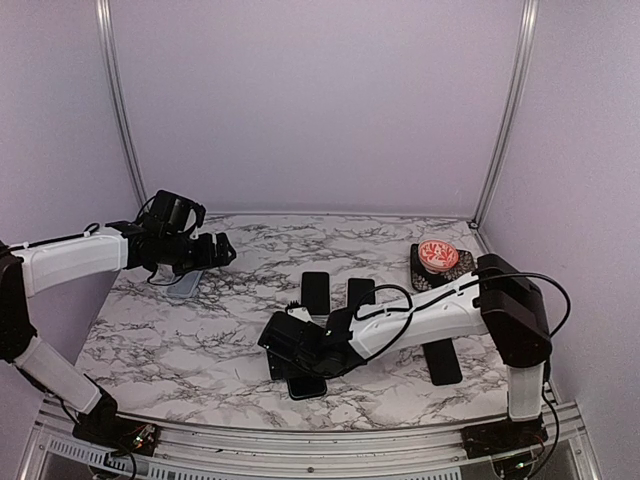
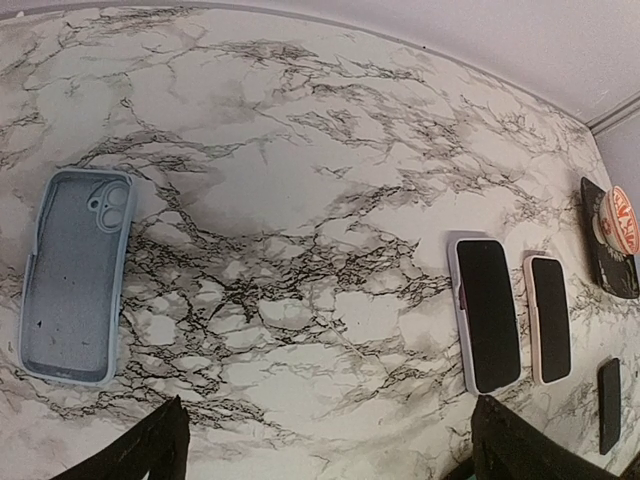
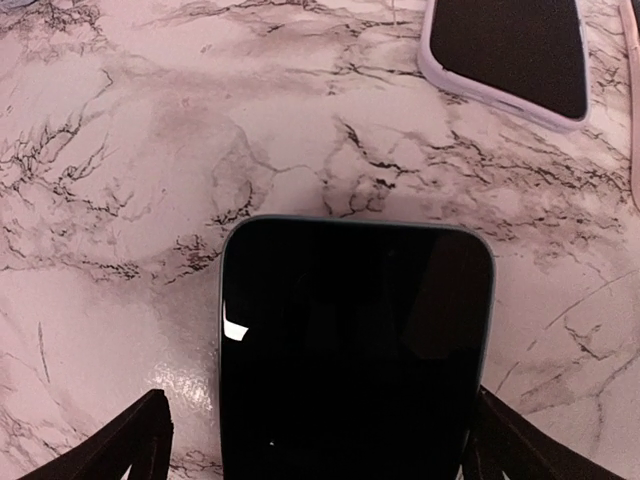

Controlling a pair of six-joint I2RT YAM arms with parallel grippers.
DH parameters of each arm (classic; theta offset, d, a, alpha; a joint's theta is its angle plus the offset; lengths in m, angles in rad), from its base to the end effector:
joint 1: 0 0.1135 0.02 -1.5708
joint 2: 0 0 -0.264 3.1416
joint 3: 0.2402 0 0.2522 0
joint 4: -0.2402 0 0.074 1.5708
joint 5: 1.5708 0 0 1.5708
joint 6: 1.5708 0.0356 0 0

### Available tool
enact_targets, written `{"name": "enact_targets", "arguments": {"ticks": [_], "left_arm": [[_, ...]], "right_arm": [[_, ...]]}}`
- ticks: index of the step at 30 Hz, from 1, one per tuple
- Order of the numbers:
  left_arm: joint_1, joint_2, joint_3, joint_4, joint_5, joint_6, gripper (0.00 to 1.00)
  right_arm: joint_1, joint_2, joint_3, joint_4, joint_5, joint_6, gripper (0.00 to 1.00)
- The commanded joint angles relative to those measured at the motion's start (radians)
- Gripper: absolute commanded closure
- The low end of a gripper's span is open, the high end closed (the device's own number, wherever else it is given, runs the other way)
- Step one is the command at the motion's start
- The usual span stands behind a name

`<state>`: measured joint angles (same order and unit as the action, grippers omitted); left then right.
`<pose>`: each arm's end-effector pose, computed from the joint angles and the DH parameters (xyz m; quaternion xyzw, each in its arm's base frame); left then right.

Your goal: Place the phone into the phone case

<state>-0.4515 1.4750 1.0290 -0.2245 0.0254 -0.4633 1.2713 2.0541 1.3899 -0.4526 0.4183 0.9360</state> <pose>0.2943 -0.1437 0.2567 0.0002 0.9003 -0.2024 0.3853 0.1375 0.3963 0.1478 -0.1130 0.9475 0.1055 0.2798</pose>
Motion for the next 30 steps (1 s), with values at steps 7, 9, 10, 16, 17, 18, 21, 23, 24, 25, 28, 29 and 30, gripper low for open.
{"name": "enact_targets", "arguments": {"ticks": [7, 9, 10, 16, 17, 18, 21, 23, 24, 25, 28, 29, 30], "left_arm": [[0.000, -0.026, 0.008, 0.014, 0.015, 0.012, 0.01], [0.000, -0.030, 0.008, 0.014, 0.015, 0.012, 0.01], [0.000, -0.031, 0.008, 0.014, 0.016, 0.012, 0.01], [0.000, -0.036, 0.008, 0.013, 0.025, 0.011, 0.01], [0.000, -0.036, 0.008, 0.014, 0.025, 0.011, 0.01], [0.000, -0.037, 0.008, 0.014, 0.025, 0.011, 0.01], [0.000, -0.039, 0.008, 0.013, 0.025, 0.011, 0.01], [0.000, -0.039, 0.008, 0.013, 0.025, 0.011, 0.01], [0.000, -0.041, 0.008, 0.014, 0.025, 0.011, 0.01], [0.000, -0.041, 0.008, 0.014, 0.025, 0.012, 0.01], [0.000, -0.043, 0.008, 0.014, 0.025, 0.012, 0.01], [0.000, -0.045, 0.008, 0.014, 0.025, 0.012, 0.01], [0.000, -0.045, 0.008, 0.014, 0.025, 0.011, 0.01]], "right_arm": [[0.018, 0.021, 0.077, -0.242, -0.062, 0.046, 0.01], [0.012, 0.018, 0.090, -0.290, -0.101, 0.053, 0.01], [0.008, 0.016, 0.093, -0.308, -0.124, 0.054, 0.01], [0.004, 0.029, 0.168, -0.443, -0.185, 0.046, 0.01], [0.004, 0.033, 0.172, -0.445, -0.203, 0.043, 0.01], [0.003, 0.035, 0.168, -0.435, -0.220, 0.040, 0.01], [0.004, 0.047, 0.161, -0.398, -0.256, 0.031, 0.01], [0.003, 0.067, 0.177, -0.406, -0.258, 0.023, 0.01], [0.003, 0.079, 0.187, -0.415, -0.257, 0.018, 0.01], [0.003, 0.090, 0.193, -0.420, -0.259, 0.014, 0.01], [0.004, 0.113, 0.199, -0.434, -0.259, 0.015, 0.04], [0.004, 0.119, 0.201, -0.440, -0.257, 0.017, 0.05], [0.003, 0.123, 0.205, -0.445, -0.253, 0.019, 0.08]]}}
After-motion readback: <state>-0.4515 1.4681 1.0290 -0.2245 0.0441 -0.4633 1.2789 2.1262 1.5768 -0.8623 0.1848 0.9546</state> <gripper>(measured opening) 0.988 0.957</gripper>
